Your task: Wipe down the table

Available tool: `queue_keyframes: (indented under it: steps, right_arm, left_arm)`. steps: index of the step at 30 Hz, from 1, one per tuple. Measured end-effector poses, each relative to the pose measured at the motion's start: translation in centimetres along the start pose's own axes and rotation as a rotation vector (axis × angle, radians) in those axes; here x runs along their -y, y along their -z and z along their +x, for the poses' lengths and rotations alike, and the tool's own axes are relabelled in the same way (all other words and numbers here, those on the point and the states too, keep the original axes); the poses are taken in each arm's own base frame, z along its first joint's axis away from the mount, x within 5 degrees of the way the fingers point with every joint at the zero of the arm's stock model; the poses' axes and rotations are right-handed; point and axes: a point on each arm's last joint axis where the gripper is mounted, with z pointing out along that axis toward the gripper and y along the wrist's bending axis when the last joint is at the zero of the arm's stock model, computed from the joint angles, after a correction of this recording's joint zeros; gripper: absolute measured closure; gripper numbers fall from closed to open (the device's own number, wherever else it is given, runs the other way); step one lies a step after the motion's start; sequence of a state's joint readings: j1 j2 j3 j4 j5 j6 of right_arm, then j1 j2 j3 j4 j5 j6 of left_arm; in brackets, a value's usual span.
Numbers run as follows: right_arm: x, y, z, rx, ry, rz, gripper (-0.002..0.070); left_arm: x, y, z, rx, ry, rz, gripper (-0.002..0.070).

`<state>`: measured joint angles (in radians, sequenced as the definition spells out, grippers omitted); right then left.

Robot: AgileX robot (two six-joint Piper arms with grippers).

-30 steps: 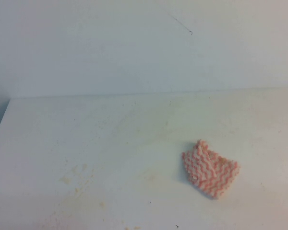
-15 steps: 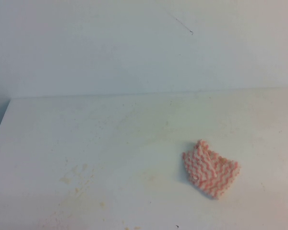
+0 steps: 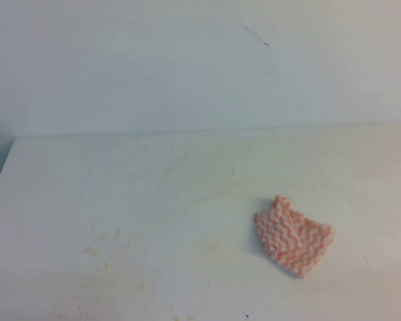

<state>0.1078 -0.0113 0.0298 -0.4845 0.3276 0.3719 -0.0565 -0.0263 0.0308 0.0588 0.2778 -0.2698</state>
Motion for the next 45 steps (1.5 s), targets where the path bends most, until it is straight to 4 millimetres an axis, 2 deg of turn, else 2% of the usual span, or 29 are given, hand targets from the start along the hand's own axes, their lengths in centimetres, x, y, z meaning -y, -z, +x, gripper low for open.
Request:
queue_keyframes:
  steps: [10,45]
  right_arm:
    - [-1.4,0.2,0.4,-0.045,0.172,-0.159,0.0678]
    - [-1.4,0.2,0.4,-0.047,0.18,-0.145,0.0678]
  left_arm:
    - [0.0,0.0,0.0,0.0,0.0,0.0,0.0675]
    - [0.0,0.0,0.0,0.0,0.0,0.0,0.0675]
